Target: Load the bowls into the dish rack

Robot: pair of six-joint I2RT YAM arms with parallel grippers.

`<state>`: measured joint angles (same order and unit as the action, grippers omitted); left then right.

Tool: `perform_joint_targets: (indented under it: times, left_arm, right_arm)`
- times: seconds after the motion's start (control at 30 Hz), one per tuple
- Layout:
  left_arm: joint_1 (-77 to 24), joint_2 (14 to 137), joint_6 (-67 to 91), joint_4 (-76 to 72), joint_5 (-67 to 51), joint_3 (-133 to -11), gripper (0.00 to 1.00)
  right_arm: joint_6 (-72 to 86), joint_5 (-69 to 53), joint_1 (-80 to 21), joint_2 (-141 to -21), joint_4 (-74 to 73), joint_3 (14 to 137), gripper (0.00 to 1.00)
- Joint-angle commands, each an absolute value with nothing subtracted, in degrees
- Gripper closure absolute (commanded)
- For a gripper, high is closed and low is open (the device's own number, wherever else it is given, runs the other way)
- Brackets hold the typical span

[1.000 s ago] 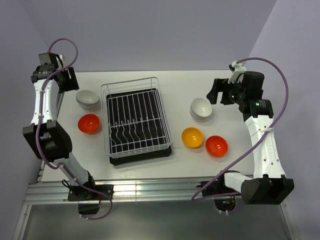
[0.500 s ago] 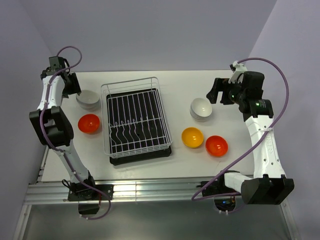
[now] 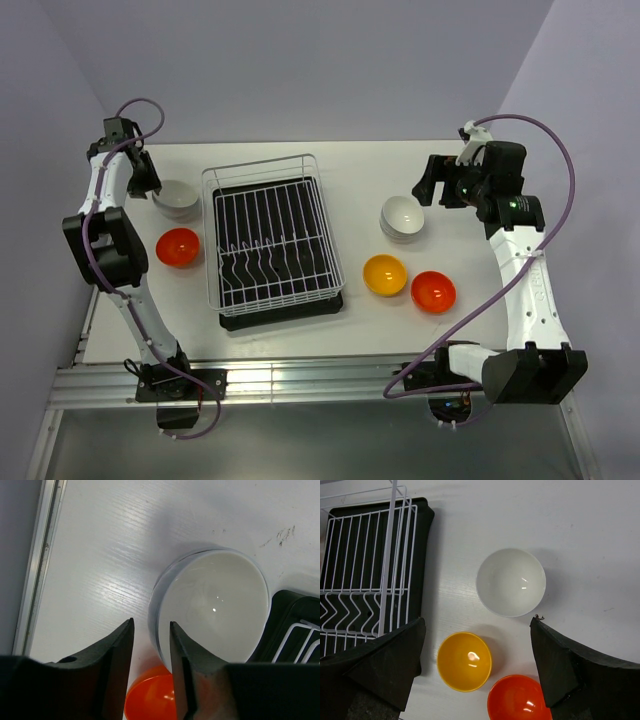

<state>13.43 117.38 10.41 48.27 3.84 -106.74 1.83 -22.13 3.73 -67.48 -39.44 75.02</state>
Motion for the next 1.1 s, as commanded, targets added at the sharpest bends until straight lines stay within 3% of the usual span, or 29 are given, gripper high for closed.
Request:
perform_joint_targets:
  times: [0.0,0.4,0.7,0.83,1.07]
  left_arm:
    - [13.54,118.73,12.57,47.02,3.6,-108.19,0.61]
    - [13.54,122.25,14.15,49.83,4.83,-111.97,0.66]
    - [13.62,122.52,15.12,52.46,3.69,-114.87,0.84]
    - [13.62,123.4,15.73,55.18,2.99,-118.2,1.0]
    - [13.62,119.02,15.12,56.51,0.53,-121.11,1.0]
  right_arm:
    - [1.67,-21.71,3.34,-67.76,-38.41,77.87,0.08]
    - [0.7,-21.36,3.34,-68.38,-38.23,77.87,0.08]
    - [0.62,-21.27,3.34,-68.82,-37.79,77.52,0.08]
    - [0.62,-21.09,3.34,-69.43,-38.14,78.66,0.08]
    - [-0.53,-22.58,3.34,-70.49,-38.58,81.12,0.08]
